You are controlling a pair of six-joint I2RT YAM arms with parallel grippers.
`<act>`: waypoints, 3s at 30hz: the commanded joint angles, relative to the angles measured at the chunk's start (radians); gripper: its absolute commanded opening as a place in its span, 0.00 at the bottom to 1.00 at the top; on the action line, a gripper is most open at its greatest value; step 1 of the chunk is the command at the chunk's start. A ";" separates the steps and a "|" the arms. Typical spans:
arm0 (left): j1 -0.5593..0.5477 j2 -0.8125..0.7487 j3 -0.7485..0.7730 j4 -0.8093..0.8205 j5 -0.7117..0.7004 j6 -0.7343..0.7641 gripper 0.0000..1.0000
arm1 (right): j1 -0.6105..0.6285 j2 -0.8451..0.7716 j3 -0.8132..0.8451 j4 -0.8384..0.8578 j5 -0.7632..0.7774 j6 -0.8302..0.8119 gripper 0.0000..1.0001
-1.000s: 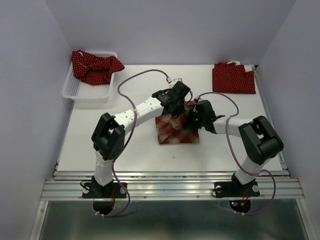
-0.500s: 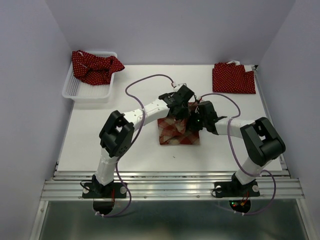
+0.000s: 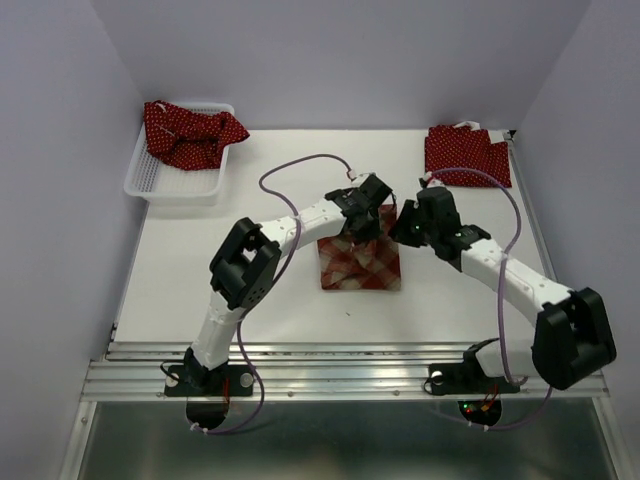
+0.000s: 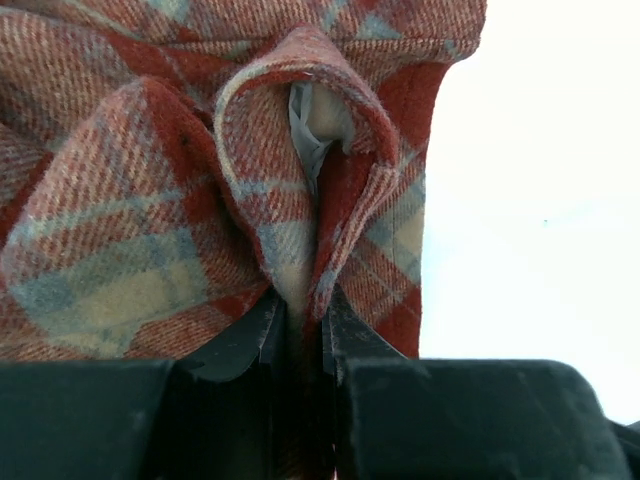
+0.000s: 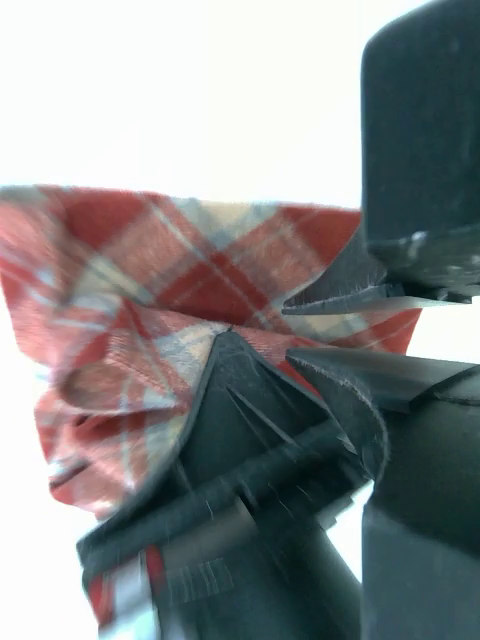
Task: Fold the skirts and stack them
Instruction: Fold the skirt
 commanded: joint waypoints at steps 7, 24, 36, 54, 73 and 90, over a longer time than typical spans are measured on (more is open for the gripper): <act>-0.029 0.050 0.106 0.018 0.044 0.024 0.05 | -0.017 -0.281 0.022 -0.168 0.205 0.027 0.36; -0.096 -0.104 0.189 0.004 0.041 0.122 0.99 | -0.017 -0.441 0.061 -0.246 0.155 -0.025 0.95; -0.093 -0.369 -0.080 0.028 -0.096 0.147 0.99 | -0.017 -0.438 0.112 -0.211 0.070 -0.043 1.00; 0.026 -0.456 -0.516 0.299 -0.029 0.274 0.99 | -0.017 -0.039 0.370 -0.134 -0.051 -0.071 1.00; 0.114 -0.606 -0.707 0.484 0.133 0.206 0.98 | -0.054 0.103 0.390 -0.119 -0.112 -0.033 1.00; -0.033 -0.378 -0.569 0.705 0.266 0.435 0.98 | -0.074 0.418 0.451 -0.008 -0.286 -0.008 1.00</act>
